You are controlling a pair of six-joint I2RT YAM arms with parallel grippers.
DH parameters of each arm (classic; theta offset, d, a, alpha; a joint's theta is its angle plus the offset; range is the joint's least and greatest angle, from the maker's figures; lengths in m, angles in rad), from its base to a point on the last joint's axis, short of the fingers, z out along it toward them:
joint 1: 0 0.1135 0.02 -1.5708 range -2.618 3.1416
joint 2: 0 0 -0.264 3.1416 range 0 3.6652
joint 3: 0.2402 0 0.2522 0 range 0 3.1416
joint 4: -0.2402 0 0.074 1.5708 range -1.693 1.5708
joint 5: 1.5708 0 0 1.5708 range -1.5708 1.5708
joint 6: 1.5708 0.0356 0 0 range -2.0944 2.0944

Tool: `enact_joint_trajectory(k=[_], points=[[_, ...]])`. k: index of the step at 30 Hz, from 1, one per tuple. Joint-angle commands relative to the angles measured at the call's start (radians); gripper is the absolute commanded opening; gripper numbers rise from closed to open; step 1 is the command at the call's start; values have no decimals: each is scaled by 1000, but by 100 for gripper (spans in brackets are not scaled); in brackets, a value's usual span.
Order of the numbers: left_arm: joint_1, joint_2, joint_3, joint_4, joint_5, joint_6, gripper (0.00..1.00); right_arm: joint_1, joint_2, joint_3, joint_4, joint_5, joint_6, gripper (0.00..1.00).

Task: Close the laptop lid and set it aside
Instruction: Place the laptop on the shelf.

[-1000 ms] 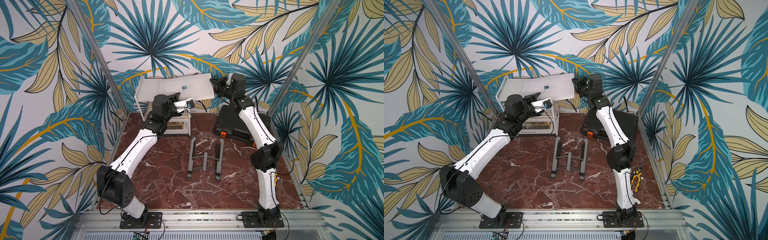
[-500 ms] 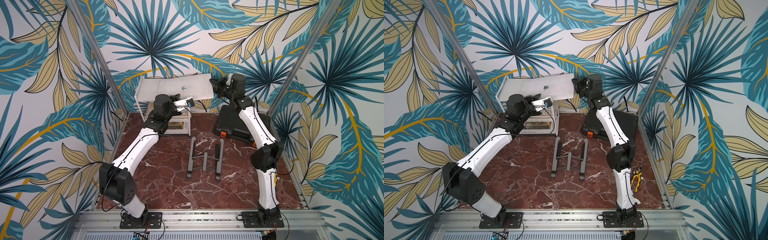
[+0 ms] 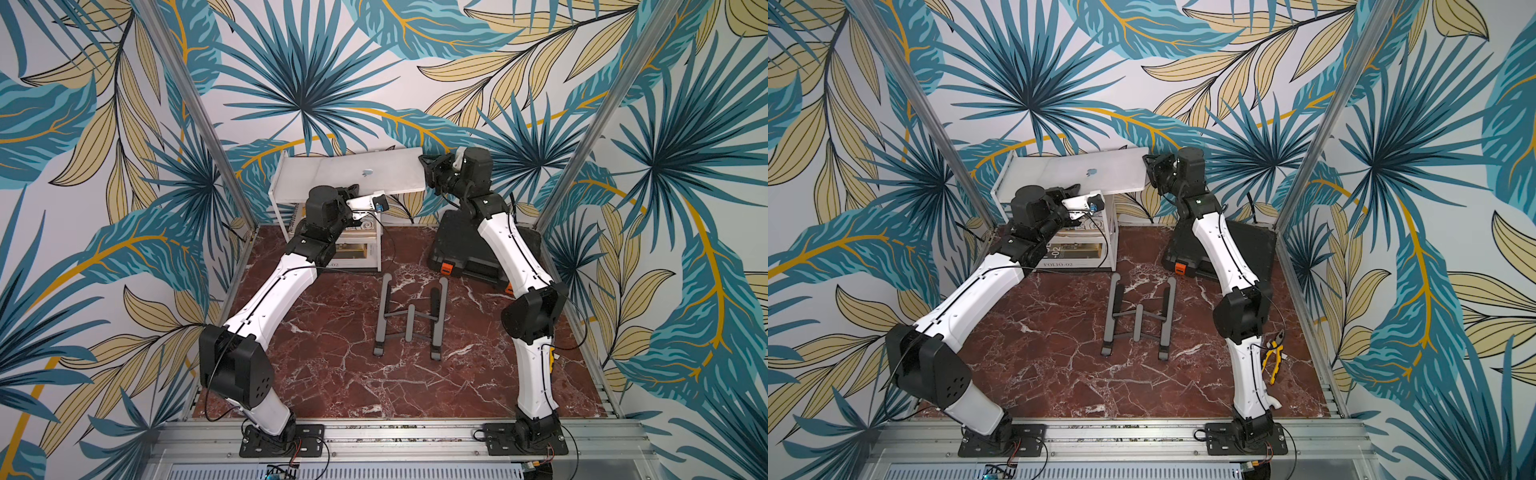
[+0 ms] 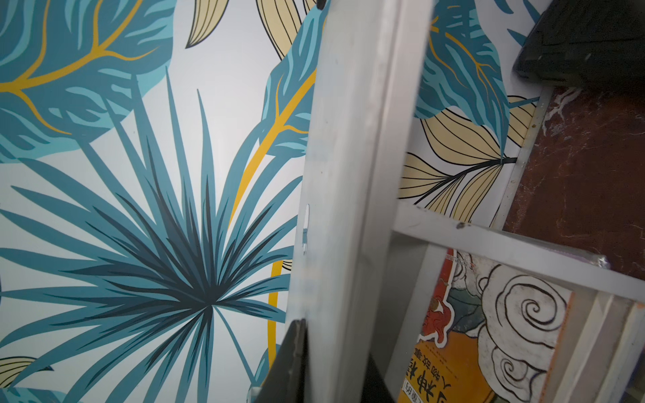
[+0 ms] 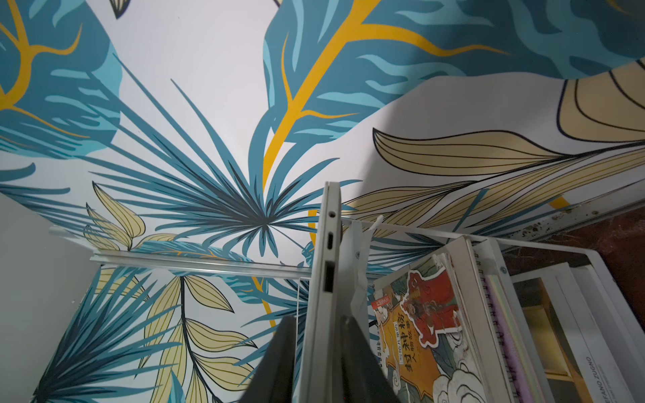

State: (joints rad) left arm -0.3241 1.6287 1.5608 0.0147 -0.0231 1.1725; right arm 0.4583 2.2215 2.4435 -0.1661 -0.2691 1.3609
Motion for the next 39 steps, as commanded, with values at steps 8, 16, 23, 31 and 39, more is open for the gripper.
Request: enact_joint_trajectory(k=[8,16,23,31,39], points=[[76,-9,10,62,-22,-116,11,21,-32,-3,83,-102,-18,58],[95,-19,-42,125,6,-103,12,32,12,97,39,-132,-37,58],[108,-25,-77,163,1,-77,12,44,57,155,26,-154,-31,58],[139,-14,-74,179,14,-75,12,53,61,163,-42,-164,-69,58],[162,19,-41,192,0,-28,13,56,28,102,-61,-161,-100,58]])
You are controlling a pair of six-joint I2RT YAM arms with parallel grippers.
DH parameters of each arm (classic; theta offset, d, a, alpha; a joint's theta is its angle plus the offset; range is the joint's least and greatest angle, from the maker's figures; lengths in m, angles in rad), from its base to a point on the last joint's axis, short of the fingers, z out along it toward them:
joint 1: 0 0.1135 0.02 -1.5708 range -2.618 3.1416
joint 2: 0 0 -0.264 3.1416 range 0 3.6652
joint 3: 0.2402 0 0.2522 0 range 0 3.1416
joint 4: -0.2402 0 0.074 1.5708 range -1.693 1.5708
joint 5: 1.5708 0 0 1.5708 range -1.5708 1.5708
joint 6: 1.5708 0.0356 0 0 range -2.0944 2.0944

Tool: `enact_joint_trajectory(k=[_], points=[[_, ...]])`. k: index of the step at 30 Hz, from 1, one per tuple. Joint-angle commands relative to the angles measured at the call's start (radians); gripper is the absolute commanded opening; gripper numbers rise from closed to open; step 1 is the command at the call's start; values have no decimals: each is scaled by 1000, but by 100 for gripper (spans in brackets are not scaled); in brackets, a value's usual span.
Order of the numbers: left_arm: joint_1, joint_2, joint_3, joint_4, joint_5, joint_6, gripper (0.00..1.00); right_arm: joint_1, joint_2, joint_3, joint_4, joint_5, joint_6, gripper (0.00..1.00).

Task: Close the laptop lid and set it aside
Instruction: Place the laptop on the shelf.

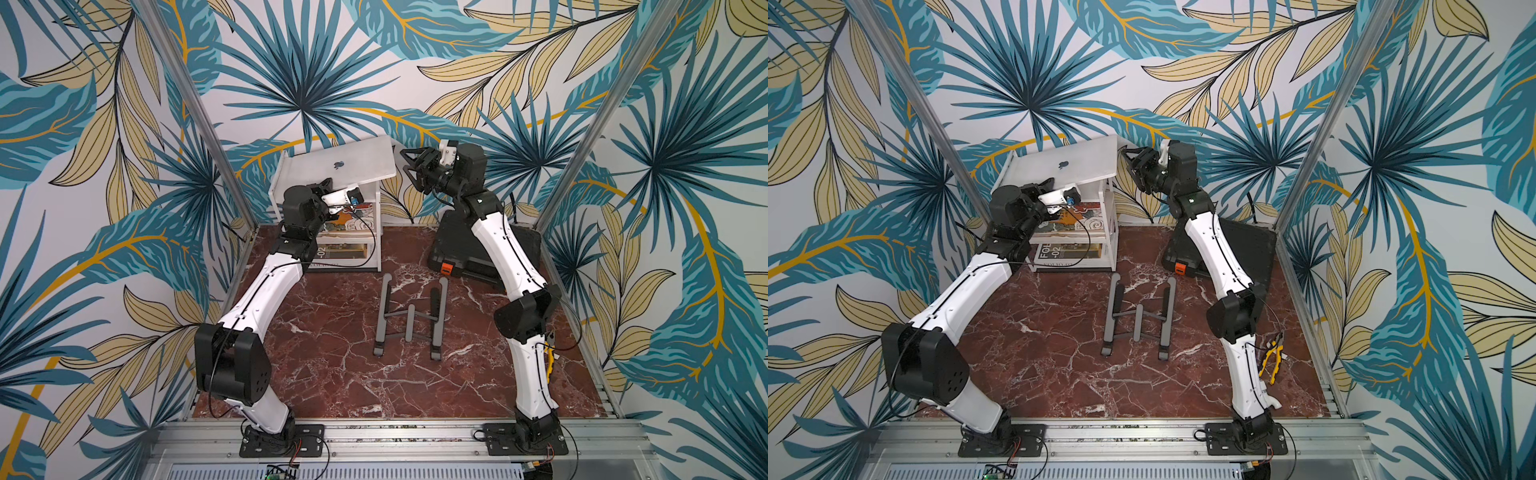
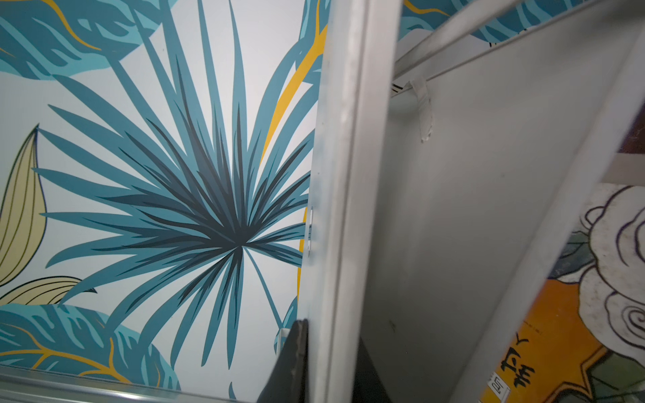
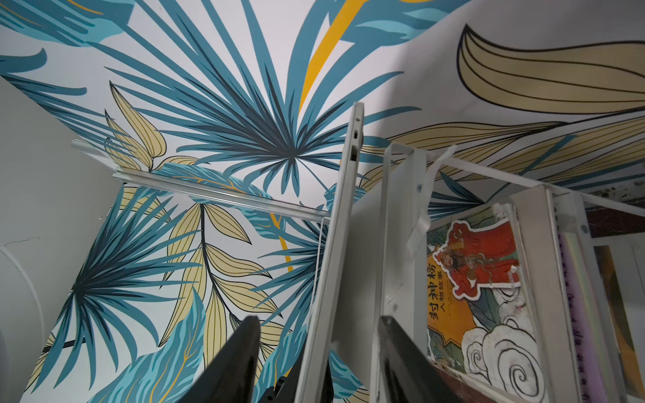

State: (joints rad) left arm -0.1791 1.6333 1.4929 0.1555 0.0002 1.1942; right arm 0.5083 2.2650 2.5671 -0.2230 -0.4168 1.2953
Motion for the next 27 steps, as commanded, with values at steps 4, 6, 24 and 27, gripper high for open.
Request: enact_joint_trajectory(k=[4,6,24,27], points=[[25,36,41,63,-36,2,14,7,-20,-45,-4,-27,-38,58],[28,45,50,58,-43,23,14,7,-25,-62,36,-35,-36,58],[132,60,-22,169,52,-16,20,6,-68,-130,76,-57,-43,58],[140,65,-28,173,55,-14,20,6,-73,-132,81,-60,-45,58]])
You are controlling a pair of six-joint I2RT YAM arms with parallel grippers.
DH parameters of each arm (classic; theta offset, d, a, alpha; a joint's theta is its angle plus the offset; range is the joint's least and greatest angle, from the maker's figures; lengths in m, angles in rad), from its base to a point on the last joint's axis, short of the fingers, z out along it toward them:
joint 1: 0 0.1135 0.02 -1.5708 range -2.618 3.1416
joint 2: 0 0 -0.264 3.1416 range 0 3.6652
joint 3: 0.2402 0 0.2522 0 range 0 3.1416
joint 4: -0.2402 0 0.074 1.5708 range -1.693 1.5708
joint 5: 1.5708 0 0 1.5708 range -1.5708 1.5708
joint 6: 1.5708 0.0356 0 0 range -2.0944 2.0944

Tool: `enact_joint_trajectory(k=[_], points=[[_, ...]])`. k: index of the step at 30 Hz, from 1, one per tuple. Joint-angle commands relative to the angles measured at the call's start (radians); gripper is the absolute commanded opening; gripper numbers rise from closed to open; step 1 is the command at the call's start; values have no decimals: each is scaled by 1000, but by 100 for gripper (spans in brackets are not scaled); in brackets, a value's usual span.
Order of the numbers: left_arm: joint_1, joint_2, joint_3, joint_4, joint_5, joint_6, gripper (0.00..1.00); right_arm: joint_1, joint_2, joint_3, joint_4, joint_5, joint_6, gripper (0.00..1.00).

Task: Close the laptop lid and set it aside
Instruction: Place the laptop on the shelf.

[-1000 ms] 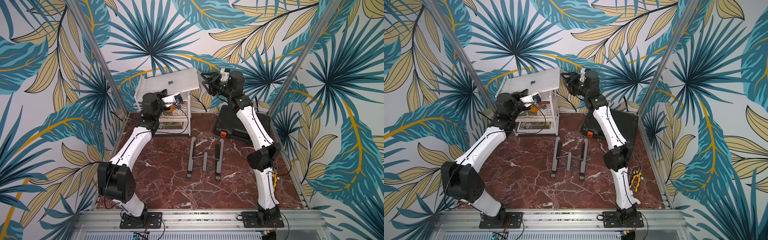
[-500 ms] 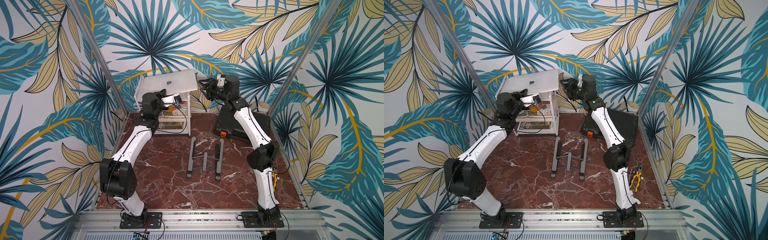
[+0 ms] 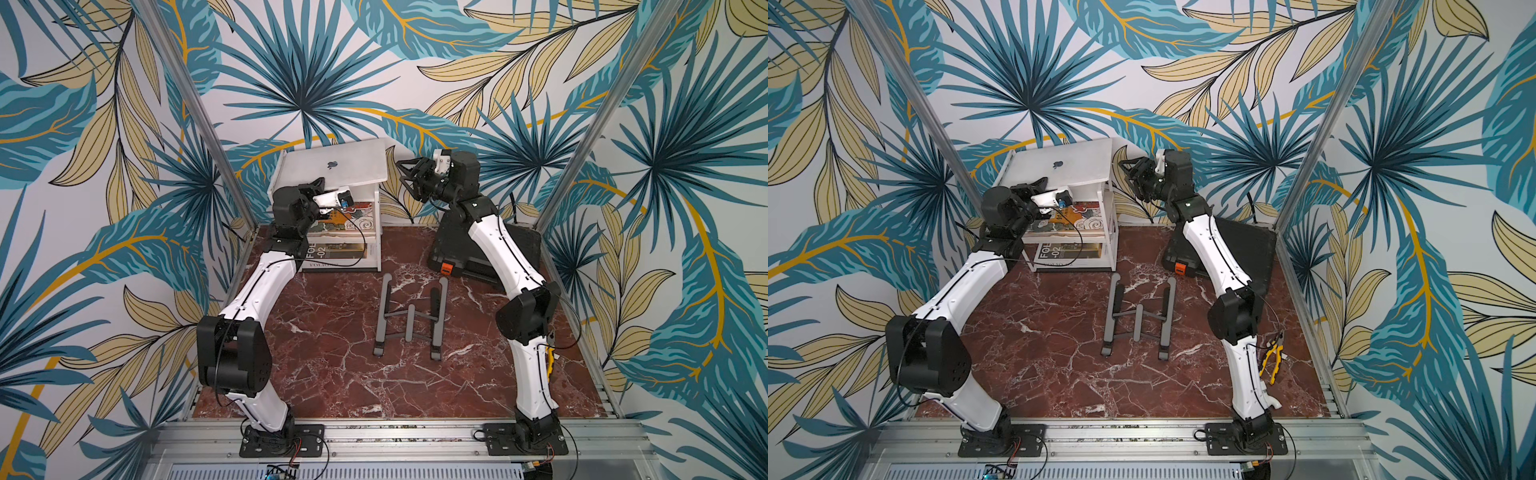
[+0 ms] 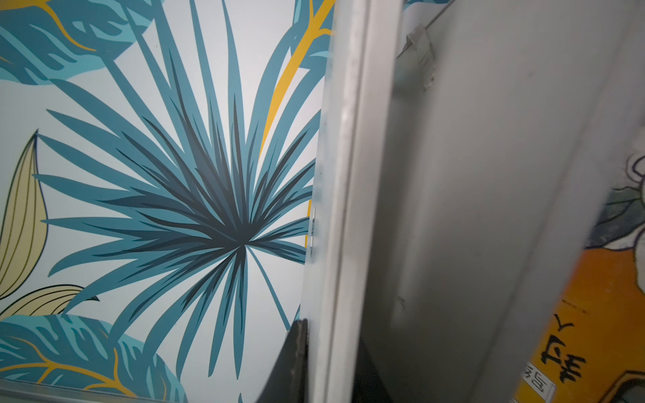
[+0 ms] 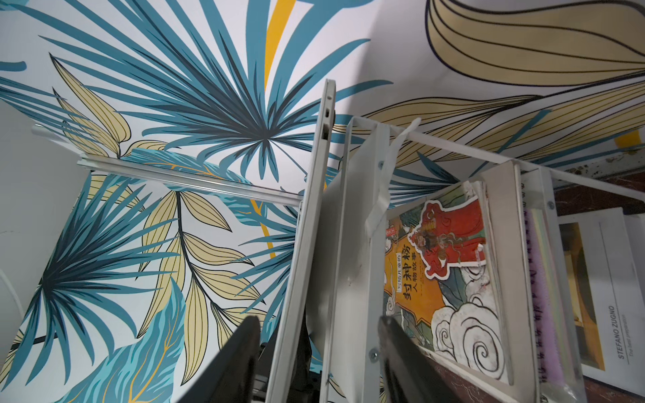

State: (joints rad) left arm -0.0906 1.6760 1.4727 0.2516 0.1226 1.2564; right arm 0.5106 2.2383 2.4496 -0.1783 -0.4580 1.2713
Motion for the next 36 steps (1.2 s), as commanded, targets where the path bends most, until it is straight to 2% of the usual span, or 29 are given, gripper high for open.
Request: enact_joint_trajectory(k=[1,5,7,16,19,23,25,28,34,36], points=[[51,24,-9,79,-68,-68,20,4,-46,-15,38,-19,-21,58],[53,31,-11,89,-75,-62,21,3,-46,-19,43,-25,-20,58],[54,27,-20,101,-73,-70,28,4,-44,-21,43,-25,-20,58],[55,0,-27,82,-55,-94,31,4,-48,-44,69,-24,-8,58],[51,-9,-42,86,-57,-97,42,4,-53,-49,69,-23,-9,58],[48,-20,-59,79,-63,-97,46,4,-58,-55,70,-27,-8,58],[45,-26,-76,91,-62,-93,62,5,-63,-59,77,-29,-9,58],[43,-27,-74,72,-63,-95,63,6,-69,-59,76,-33,-15,58],[36,-25,-84,84,-80,-89,92,6,-65,-58,78,-38,-15,58],[30,-23,-79,62,-81,-88,95,6,-63,-58,80,-35,-14,58]])
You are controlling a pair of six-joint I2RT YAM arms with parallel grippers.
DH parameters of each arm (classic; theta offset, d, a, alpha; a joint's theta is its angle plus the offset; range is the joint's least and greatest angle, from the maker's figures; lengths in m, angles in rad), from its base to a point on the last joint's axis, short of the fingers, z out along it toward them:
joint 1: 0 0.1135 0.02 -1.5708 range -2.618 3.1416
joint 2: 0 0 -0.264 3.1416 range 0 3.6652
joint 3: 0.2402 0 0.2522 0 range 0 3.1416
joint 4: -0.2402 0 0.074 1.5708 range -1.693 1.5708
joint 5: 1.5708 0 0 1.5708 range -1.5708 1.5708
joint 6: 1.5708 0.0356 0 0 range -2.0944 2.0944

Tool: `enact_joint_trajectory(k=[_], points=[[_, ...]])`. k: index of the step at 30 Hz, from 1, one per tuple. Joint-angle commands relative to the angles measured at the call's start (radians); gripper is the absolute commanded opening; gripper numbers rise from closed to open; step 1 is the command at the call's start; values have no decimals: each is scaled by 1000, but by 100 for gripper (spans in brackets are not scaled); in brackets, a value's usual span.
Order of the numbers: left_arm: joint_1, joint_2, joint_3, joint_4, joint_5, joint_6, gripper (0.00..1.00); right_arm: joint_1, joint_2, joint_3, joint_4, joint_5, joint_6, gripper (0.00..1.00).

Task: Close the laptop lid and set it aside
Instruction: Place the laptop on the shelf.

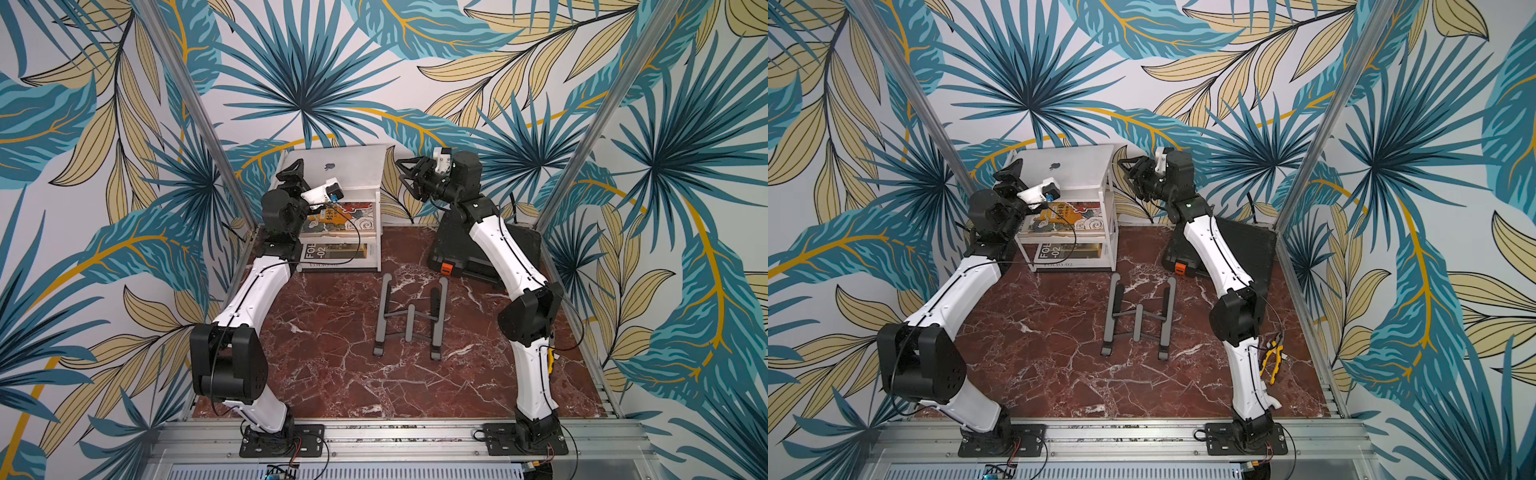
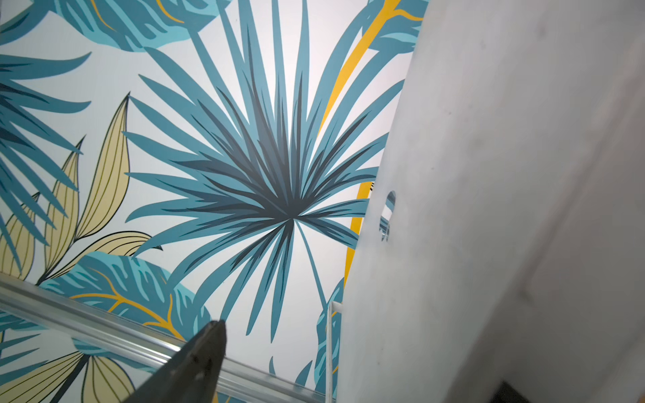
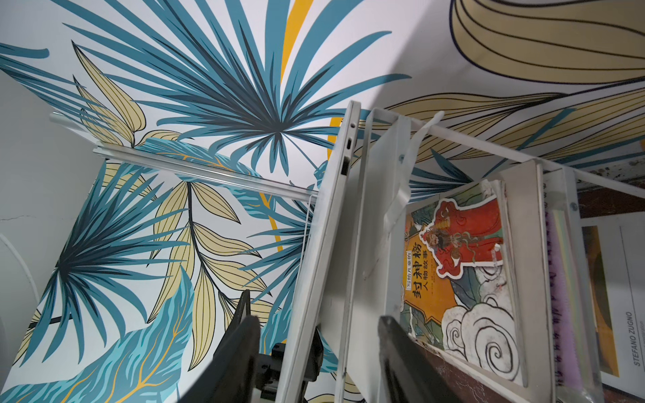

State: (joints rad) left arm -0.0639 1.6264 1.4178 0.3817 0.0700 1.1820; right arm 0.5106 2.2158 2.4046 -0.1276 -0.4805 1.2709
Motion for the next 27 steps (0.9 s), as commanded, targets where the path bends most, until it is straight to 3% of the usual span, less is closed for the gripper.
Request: enact_joint_trajectory(k=[1,7,20,27], points=[[2,27,-28,-67,-33,-9,98,5,-38,-13,31,-11,-13,58],[-30,32,-56,-52,-73,26,100,7,-26,0,40,-21,0,57],[-78,18,-88,-35,-109,44,100,24,85,196,-57,-68,-21,57],[-103,27,-86,-35,-125,42,95,24,97,195,-113,-61,-57,57]])
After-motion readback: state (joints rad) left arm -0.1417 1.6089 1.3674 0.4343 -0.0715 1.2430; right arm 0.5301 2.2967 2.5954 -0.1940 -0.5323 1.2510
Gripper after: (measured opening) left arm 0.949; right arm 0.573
